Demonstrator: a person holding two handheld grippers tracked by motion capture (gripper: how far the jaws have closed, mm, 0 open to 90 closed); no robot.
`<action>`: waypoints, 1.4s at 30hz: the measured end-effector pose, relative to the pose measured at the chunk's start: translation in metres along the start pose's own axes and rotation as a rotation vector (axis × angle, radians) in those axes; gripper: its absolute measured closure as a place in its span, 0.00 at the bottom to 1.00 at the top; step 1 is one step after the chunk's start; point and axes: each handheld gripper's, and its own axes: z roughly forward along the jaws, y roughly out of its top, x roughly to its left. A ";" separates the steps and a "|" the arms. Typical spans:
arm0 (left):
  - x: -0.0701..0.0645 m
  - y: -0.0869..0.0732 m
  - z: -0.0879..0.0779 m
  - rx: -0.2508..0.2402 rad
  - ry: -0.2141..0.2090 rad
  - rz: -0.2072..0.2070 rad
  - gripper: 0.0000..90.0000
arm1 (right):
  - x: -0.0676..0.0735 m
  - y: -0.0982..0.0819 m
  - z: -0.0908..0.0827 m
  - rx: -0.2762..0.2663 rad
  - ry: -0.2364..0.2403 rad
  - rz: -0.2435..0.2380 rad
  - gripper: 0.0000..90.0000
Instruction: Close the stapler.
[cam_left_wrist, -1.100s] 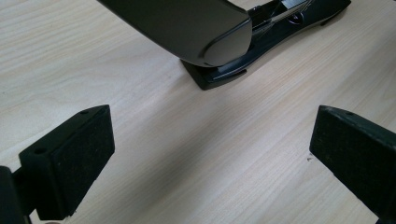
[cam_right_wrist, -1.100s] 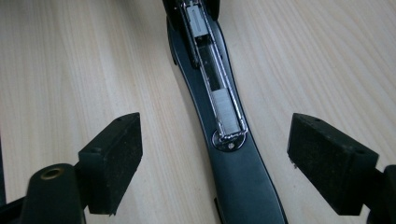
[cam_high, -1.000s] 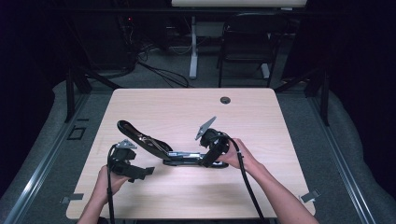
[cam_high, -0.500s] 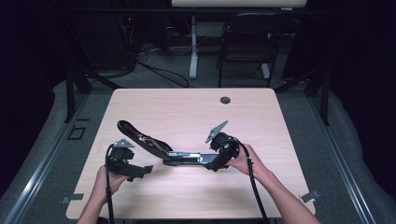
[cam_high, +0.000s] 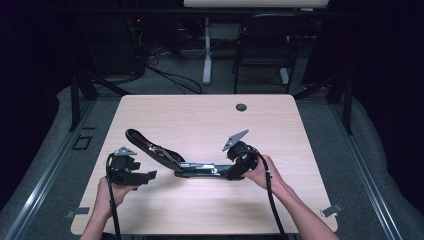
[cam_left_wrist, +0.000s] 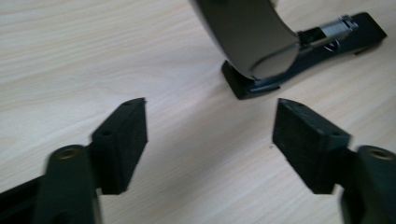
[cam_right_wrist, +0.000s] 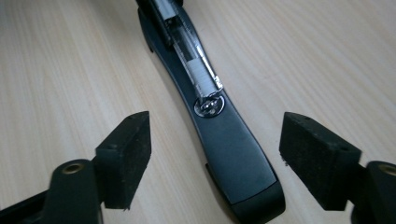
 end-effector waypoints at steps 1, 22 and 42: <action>0.004 -0.001 -0.003 -0.025 0.017 -0.022 0.40 | 0.000 0.001 -0.001 -0.019 -0.019 -0.008 0.34; 0.005 0.004 -0.019 -0.342 0.114 -0.103 1.00 | 0.006 0.007 0.000 -0.081 -0.087 -0.024 1.00; -0.007 0.011 -0.015 -0.383 0.116 -0.085 1.00 | 0.005 0.024 -0.003 -0.155 -0.084 0.019 1.00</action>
